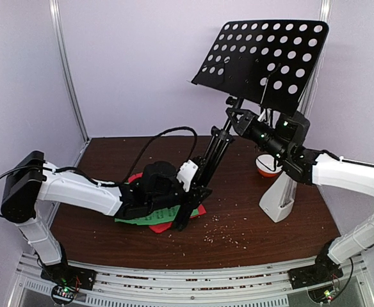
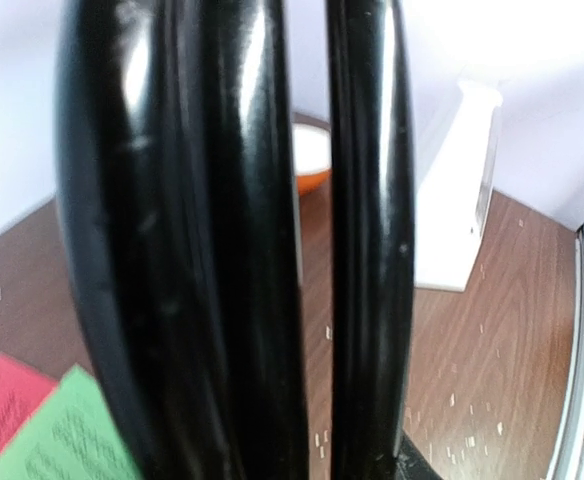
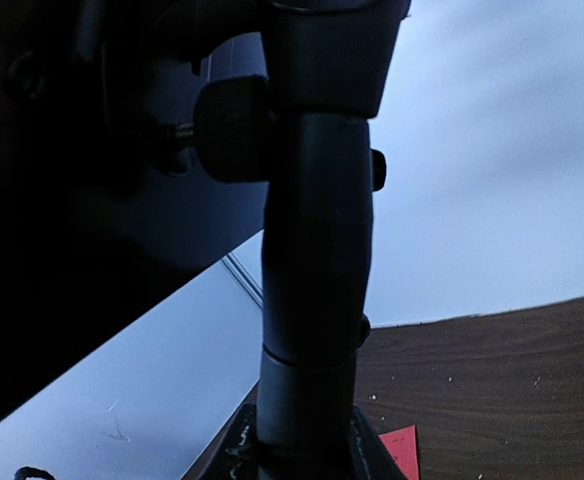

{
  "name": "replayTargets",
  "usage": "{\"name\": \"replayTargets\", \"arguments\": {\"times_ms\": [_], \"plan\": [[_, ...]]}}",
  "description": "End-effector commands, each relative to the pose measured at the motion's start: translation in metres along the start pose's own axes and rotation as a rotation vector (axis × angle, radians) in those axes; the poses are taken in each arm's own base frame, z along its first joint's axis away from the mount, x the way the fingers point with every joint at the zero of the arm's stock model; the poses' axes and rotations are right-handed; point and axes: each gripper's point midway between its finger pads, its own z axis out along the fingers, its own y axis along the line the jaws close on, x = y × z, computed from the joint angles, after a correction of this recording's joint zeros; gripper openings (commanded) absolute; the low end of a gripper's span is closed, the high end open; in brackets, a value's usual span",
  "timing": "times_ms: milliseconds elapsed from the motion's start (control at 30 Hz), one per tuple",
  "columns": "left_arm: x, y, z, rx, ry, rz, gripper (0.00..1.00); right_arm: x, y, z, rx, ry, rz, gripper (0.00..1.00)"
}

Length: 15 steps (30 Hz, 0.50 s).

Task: Pack up the instrument practice props

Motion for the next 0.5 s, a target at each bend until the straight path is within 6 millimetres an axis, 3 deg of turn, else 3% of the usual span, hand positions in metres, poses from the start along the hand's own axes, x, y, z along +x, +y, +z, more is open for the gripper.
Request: {"name": "replayTargets", "arguments": {"times_ms": [0,200,467], "plan": [[-0.059,-0.025,-0.034,0.099,-0.156,-0.023,0.08,0.001,-0.030,0.014,0.061,-0.038,0.003,0.00],[-0.033,-0.019,-0.038,0.075,-0.075,-0.085,0.00,0.048,-0.074,0.027,0.176,0.025,0.025,0.00],[-0.015,-0.004,-0.051,-0.003,-0.014,-0.158,0.00,0.123,-0.111,0.041,0.221,0.167,0.077,0.06]]}}
